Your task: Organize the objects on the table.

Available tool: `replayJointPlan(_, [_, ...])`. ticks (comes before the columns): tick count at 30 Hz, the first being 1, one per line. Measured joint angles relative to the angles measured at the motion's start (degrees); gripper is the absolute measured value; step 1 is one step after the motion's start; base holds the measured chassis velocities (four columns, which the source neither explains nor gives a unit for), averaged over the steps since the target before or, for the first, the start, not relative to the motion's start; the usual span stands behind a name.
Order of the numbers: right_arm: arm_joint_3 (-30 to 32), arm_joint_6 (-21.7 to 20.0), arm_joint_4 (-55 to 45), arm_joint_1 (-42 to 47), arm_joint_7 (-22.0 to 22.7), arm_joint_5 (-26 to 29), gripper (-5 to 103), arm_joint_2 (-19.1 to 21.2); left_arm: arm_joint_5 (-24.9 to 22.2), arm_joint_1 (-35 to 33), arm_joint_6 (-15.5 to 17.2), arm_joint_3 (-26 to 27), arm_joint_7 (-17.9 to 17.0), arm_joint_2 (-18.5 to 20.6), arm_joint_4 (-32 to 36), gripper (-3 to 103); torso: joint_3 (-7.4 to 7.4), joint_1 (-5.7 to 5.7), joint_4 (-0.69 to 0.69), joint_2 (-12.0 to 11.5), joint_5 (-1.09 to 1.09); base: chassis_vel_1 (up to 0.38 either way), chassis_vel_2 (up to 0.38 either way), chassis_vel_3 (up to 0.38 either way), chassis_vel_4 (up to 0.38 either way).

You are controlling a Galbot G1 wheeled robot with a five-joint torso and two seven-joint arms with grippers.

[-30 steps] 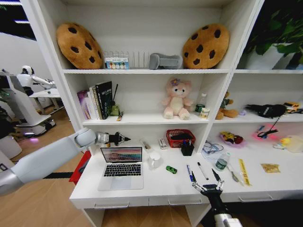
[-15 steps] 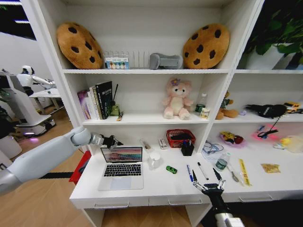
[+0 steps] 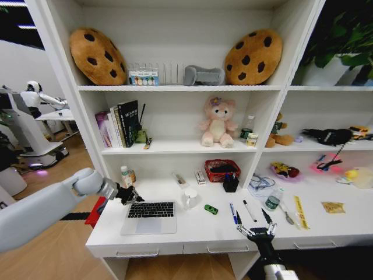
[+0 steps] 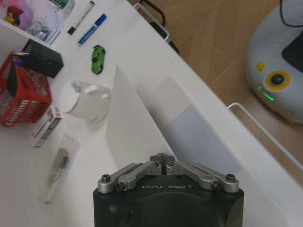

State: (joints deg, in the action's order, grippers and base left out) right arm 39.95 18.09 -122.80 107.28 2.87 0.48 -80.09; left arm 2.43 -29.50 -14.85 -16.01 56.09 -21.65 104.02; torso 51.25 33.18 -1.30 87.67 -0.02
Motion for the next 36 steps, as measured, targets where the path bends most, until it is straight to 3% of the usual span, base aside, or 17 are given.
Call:
replayJointPlan(5, [0.09, -0.17, -0.41, 0.12, 0.29, 0.13, 100, 0.07, 0.42, -16.77, 0.23, 13.7, -2.29, 3.24, 4.21, 0, -0.01, 0.0, 0.02, 0.0, 0.01, 0.0, 0.0, 0.0, 0.0])
replayJointPlan(9, [-0.13, -0.49, -0.67, 0.08, 0.51, 0.15, 100, 0.01, -2.66, -19.65, 0.26, 16.65, -6.81, 4.2, 3.86, 0, 0.0, 0.0, 0.01, 0.0, 0.03, 0.0, 0.0, 0.0, 0.0])
replayJointPlan(11, [-0.45, -1.0, -0.87, 0.07, 0.9, 0.15, 100, -0.18, -8.54, -22.81, 2.01, 20.92, -14.49, 4.1, 2.65, 0, 0.0, 0.0, 0.01, 0.0, 0.02, 0.0, 0.0, 0.0, 0.0])
replayJointPlan(12, [-0.45, -1.0, -0.87, 0.07, 0.9, 0.15, 100, -0.18, -8.54, -22.81, 2.01, 20.92, -14.49, 4.1, 2.65, 0, 0.0, 0.0, 0.01, 0.0, 0.02, 0.0, 0.0, 0.0, 0.0])
replayJointPlan(14, [-0.34, -1.17, -0.88, 0.32, 1.46, 0.17, 100, -0.6, -13.94, -23.87, 4.36, 22.14, -22.48, 2.96, 1.48, 0, 0.0, 0.0, 0.0, 0.0, 0.05, 0.0, 0.0, 0.0, 0.0])
replayJointPlan(15, [-0.34, -1.17, -0.88, 0.32, 1.46, 0.17, 100, -0.6, -13.94, -23.87, 4.36, 22.14, -22.48, 2.96, 1.48, 0, 0.0, 0.0, 0.0, 0.0, 0.05, 0.0, 0.0, 0.0, 0.0])
replayJointPlan(16, [0.07, -1.36, -0.98, 0.95, 2.17, 0.53, 100, -1.13, -18.9, -25.32, 8.58, 22.88, -29.51, 1.28, 0.69, 0, 0.0, 0.0, 0.0, 0.0, 0.03, 0.0, 0.0, 0.0, 0.0])
replayJointPlan(17, [0.07, -1.36, -0.98, 0.95, 2.17, 0.53, 100, -1.13, -18.9, -25.32, 8.58, 22.88, -29.51, 1.28, 0.69, 0, 0.0, 0.0, 0.0, 0.0, 0.03, 0.0, 0.0, 0.0, 0.0])
replayJointPlan(19, [0.46, -1.92, -1.25, 1.68, 3.22, 1.0, 100, -1.62, -22.62, -26.74, 11.37, 23.63, -33.92, -0.42, 0.12, 0, 0.0, 0.0, -0.01, 0.0, 0.02, 0.0, 0.0, 0.0, 0.0])
replayJointPlan(21, [1.34, -3.08, -2.16, 3.15, 5.42, 2.14, 100, -2.03, -29.34, -32.5, 17.0, 29.53, -45.82, -6.38, -0.4, -3, 0.0, 0.0, -0.03, 0.0, 0.0, 0.0, 0.0, 0.0, 0.0])
replayJointPlan(22, [1.49, -3.48, -2.5, 3.23, 5.78, 2.31, 100, -1.77, -30.33, -35.32, 18.62, 32.83, -49.2, -8.46, 0.29, -3, 0.0, 0.0, -0.03, 0.0, 0.02, 0.0, 0.0, 0.0, 0.0])
replayJointPlan(25, [1.69, -4.2, -3.01, 3.22, 6.27, 2.67, 100, -1.28, -31.24, -39.81, 20.49, 37.73, -52.52, -11.18, 1.86, 1, 0.0, 0.0, -0.01, 0.0, 0.01, 0.0, 0.0, 0.0, 0.0])
replayJointPlan(27, [1.95, -6.54, -3.94, 2.95, 7.24, 3.77, 100, -0.51, -31.9, -49.29, 24.87, 47.18, -58.52, -16.26, 6.95, 17, 0.0, 0.0, 0.01, 0.0, 0.01, 0.0, 0.0, 0.0, 0.0])
replayJointPlan(31, [2.02, -9.44, -4.16, 2.88, 9.35, 4.93, 100, -0.05, -31.9, -55.07, 27.95, 54.0, -62.49, -20.0, 10.94, 23, 0.0, 0.0, 0.02, 0.0, 0.03, 0.0, 0.0, 0.0, 0.0])
replayJointPlan(33, [1.92, -12.95, -4.18, 3.22, 11.95, 6.76, 100, 0.58, -32.09, -61.65, 29.8, 61.64, -64.12, -25.88, 16.39, 39, 0.0, 0.0, 0.01, 0.0, 0.04, 0.0, 0.0, 0.0, 0.0])
replayJointPlan(35, [1.91, -13.66, -4.18, 3.2, 12.94, 6.96, 100, 0.73, -32.61, -63.04, 30.09, 63.17, -64.47, -27.56, 17.9, 39, 0.0, 0.0, 0.01, 0.0, 0.04, 0.0, 0.0, 0.0, 0.0])
replayJointPlan(36, [1.92, -14.71, -4.14, 2.92, 14.8, 7.39, 100, 1.07, -34.03, -65.16, 30.49, 65.58, -65.33, -30.6, 20.95, 49, -0.01, -0.01, 0.02, 0.0, 0.03, 0.0, 0.0, 0.0, 0.0])
